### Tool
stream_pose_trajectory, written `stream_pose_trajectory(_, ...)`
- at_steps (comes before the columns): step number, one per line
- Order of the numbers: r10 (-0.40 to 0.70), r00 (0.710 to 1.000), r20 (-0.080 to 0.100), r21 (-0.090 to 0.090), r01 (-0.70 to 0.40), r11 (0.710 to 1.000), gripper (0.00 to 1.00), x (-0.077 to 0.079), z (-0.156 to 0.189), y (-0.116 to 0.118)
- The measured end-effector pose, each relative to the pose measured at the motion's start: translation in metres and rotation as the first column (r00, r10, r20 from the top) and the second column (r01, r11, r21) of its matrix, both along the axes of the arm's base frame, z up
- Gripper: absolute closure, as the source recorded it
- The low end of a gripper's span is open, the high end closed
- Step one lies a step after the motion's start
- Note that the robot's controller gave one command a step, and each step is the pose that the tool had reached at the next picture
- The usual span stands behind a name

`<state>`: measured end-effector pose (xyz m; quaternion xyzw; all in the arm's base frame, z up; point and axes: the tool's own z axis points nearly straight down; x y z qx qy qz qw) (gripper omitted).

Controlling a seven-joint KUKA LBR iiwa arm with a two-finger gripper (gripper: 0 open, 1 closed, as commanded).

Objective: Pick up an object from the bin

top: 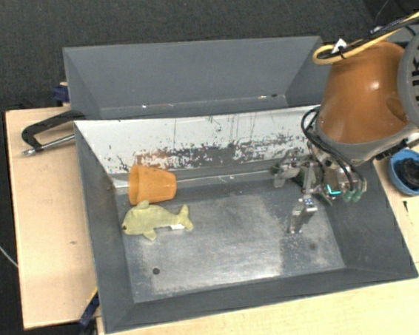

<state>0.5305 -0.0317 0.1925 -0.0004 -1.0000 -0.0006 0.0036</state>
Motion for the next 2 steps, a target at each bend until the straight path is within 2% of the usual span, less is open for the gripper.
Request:
stream_pose_trajectory(1, 0.193, 0.981, 0.001, 0.0, -0.193, 0.981, 0.0, -0.034, -0.069, -0.041)
stream_pose_trajectory(2, 0.213, 0.977, 0.014, -0.001, -0.214, 0.977, 0.0, 0.004, -0.12, -0.033)
